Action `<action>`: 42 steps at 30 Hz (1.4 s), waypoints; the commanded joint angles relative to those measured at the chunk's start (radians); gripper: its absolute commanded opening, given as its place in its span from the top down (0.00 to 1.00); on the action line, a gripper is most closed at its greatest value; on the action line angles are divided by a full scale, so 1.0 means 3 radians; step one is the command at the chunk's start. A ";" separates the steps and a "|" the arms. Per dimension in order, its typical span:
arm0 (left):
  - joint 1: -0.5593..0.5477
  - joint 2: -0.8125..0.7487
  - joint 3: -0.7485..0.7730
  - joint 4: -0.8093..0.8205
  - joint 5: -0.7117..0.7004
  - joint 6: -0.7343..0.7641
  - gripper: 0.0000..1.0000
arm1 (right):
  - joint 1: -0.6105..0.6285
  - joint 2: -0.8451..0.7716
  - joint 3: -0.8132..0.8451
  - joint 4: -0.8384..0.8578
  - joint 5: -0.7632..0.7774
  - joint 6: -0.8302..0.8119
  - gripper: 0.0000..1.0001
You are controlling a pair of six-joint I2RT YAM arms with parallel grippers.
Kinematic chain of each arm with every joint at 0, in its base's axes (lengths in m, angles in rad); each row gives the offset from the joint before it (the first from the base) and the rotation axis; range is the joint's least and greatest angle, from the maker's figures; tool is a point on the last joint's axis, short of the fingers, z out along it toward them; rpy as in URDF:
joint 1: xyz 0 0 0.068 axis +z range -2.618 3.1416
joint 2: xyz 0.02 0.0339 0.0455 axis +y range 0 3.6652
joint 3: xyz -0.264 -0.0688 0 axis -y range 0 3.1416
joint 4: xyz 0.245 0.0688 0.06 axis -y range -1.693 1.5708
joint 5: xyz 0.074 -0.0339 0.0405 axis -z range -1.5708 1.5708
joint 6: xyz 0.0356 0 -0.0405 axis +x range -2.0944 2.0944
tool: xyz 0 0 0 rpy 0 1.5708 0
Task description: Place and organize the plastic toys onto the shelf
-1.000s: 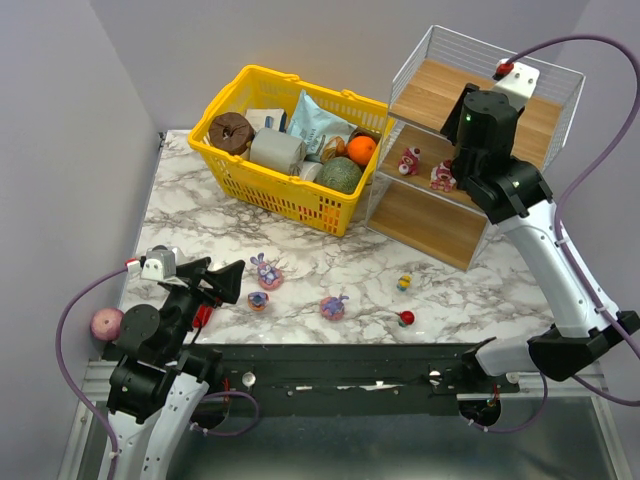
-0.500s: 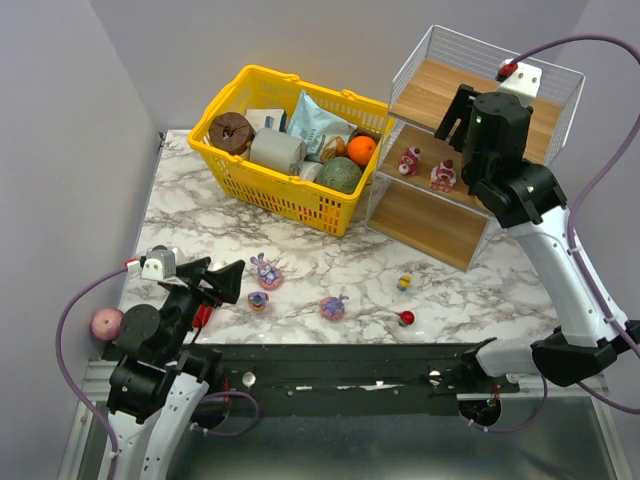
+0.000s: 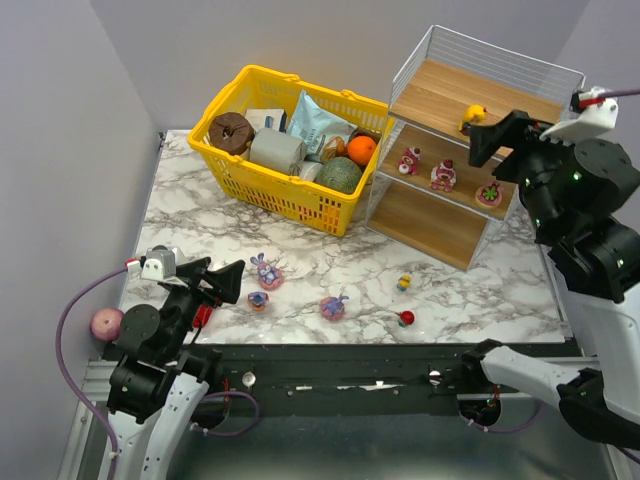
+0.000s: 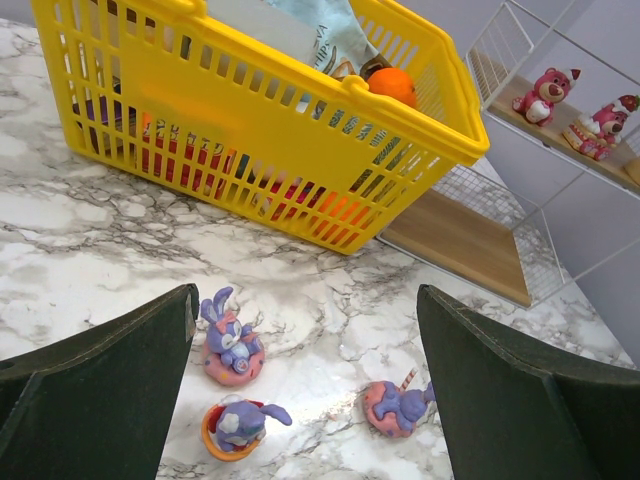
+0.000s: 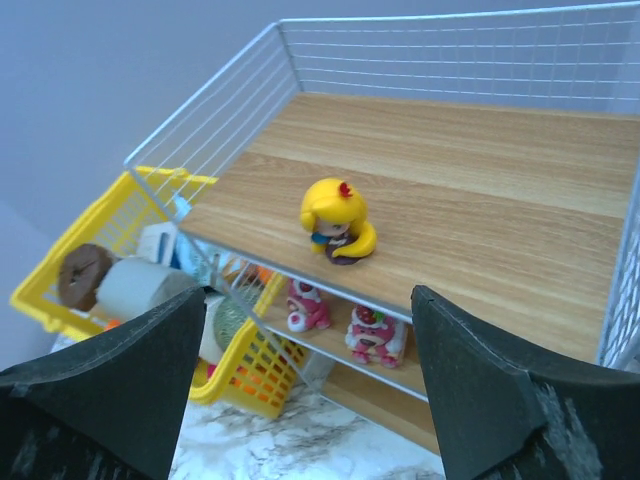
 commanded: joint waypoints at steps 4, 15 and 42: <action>-0.0009 -0.0005 -0.0010 -0.0012 -0.0009 0.0008 0.01 | -0.0010 -0.0654 -0.1127 0.0095 -0.1249 0.0064 0.12; -0.0009 0.0026 -0.0010 -0.0002 0.0011 0.0008 0.01 | 0.0149 -0.1125 -0.2669 0.0372 -0.1322 0.0468 0.16; -0.0009 0.0077 -0.0010 -0.0002 0.0026 0.0018 0.01 | 0.1611 0.0377 -0.4071 0.1021 0.1230 0.2988 0.26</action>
